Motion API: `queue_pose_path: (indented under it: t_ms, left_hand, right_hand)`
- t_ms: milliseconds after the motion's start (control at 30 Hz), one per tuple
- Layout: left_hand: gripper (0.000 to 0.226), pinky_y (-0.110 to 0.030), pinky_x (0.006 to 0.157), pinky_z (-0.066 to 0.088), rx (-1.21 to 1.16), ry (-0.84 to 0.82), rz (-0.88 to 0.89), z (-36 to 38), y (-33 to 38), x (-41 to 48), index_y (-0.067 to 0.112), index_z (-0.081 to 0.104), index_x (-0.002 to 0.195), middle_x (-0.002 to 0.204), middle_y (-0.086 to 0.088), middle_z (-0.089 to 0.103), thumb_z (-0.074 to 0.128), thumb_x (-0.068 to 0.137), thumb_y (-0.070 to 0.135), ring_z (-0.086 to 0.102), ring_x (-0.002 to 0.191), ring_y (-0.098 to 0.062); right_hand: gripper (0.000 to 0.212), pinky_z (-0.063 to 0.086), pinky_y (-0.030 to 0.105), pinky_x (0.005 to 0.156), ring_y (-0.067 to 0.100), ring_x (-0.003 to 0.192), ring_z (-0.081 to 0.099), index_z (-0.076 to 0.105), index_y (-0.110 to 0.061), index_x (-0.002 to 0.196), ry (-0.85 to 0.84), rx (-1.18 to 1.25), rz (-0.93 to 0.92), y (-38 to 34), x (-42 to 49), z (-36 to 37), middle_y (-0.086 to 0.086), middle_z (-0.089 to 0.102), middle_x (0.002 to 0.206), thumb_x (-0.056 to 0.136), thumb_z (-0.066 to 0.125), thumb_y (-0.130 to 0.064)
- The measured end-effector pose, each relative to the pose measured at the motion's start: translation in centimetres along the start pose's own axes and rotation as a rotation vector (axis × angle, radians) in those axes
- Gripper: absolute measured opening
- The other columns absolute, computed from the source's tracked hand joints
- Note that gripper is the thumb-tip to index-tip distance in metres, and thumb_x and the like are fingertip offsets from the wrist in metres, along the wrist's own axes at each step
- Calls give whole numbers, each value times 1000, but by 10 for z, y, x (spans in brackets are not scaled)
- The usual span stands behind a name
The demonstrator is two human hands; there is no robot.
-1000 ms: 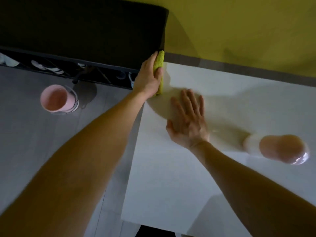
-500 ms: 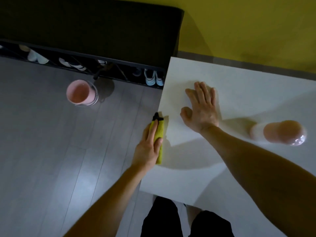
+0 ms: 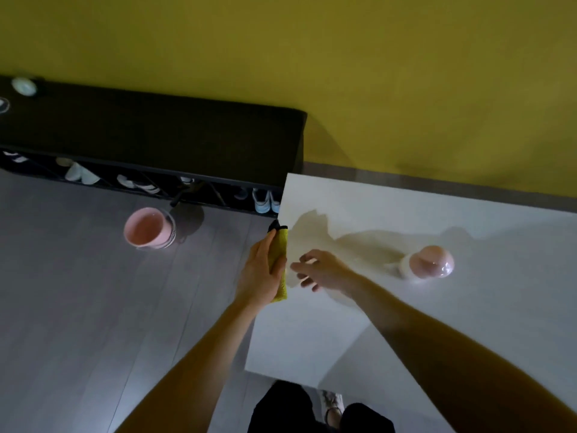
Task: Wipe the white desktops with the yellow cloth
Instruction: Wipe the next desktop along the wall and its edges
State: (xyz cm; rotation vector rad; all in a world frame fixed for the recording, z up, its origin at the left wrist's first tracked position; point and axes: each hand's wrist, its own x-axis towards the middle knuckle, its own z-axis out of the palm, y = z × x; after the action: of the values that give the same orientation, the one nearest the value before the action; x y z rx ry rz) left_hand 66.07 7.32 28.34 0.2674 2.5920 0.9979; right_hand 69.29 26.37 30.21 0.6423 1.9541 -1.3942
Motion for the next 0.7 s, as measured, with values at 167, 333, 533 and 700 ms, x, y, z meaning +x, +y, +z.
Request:
queue_pose_path:
  t_ms: [167,333,533,700]
  left_hand:
    - [59,-29,117,32,-168,-46,109,-3,52,59,23,32,169,170,-7,36,35,112,37,41,151,-25]
    - [56,-25,121,25,-145,-40,300,-13,108,116,26,28,171,179,-8,16,39,117,20,24,161,-24]
    - [58,-46,122,44,105,-143,302,31,54,158,27,30,169,179,-7,17,48,113,33,34,160,-32]
    - [53,-57,108,53,247,1,132,60,-5,150,22,36,161,164,-13,43,47,111,37,53,142,-37]
  right_hand:
    - [29,66,49,94,29,96,75,69,-10,124,129,331,14,-24,8,-13,14,77,112,95,74,-10]
    - [21,67,53,84,29,80,76,70,-12,110,415,388,-92,-61,22,-65,14,75,103,92,71,0]
    - [24,58,47,87,38,110,70,58,-14,122,545,-185,207,-3,50,-84,14,66,122,101,63,-25]
    - [60,42,49,121,35,151,42,43,-13,159,712,-644,-194,17,62,-62,15,45,162,109,56,-43]
